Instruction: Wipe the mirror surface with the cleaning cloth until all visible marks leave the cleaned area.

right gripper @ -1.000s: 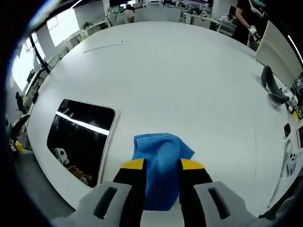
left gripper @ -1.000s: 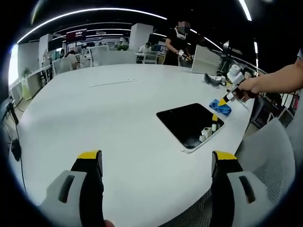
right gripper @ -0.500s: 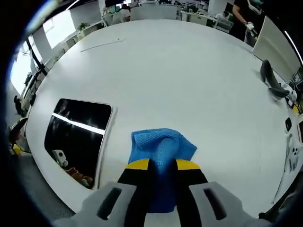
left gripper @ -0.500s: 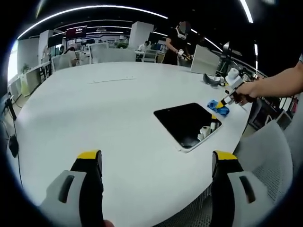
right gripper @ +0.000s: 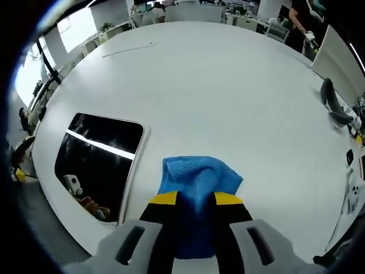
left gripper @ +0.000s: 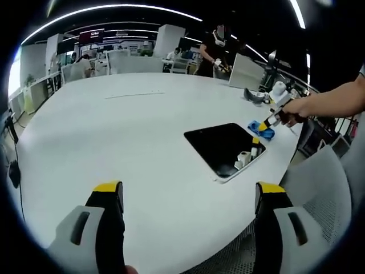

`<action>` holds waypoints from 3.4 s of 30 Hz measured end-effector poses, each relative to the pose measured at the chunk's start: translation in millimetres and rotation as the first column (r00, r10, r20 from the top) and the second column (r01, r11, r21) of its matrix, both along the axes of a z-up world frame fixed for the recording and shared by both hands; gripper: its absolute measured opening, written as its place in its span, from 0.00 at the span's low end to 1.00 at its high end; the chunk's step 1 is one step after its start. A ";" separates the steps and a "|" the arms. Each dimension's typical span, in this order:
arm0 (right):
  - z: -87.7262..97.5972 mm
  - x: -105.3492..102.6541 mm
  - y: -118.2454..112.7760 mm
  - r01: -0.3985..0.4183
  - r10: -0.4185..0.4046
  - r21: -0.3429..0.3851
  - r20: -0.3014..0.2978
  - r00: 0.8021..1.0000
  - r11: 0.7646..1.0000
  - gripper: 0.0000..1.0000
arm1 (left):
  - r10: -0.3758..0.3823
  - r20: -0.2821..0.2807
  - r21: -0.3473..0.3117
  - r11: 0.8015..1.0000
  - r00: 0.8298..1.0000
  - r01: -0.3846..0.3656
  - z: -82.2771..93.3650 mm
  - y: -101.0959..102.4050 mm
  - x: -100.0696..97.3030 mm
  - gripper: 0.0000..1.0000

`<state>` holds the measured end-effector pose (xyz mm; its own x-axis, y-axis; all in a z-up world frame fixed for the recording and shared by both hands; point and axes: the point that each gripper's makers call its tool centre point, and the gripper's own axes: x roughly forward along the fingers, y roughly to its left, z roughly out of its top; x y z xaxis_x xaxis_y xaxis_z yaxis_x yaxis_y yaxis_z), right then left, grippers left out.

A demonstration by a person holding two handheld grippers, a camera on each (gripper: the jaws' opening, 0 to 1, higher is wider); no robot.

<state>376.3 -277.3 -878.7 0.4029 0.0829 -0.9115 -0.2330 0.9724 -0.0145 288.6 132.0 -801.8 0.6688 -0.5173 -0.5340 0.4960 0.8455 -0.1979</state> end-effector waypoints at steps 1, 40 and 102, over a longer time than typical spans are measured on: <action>1.0 0.3 -2.2 0.001 -0.001 -0.026 0.007 1.000 1.000 0.12 | 0.001 0.000 0.001 1.000 1.000 -0.001 -0.1 0.2 0.1 0.94; 44.1 43.8 79.2 0.197 -0.203 0.257 -0.004 0.979 0.946 0.02 | -0.008 0.054 0.009 1.000 0.999 0.008 6.3 0.1 4.3 0.99; 8.5 55.0 269.0 0.134 -0.097 0.319 -0.130 0.987 0.938 0.01 | -0.139 -0.003 0.060 0.989 0.990 0.139 -8.9 -21.2 -9.9 0.99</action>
<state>431.3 -8.3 -870.2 0.3259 0.3415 -0.8816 -0.1005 0.9397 0.3268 278.7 110.8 -810.7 0.5937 -0.5721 -0.5659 0.6095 0.7789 -0.1481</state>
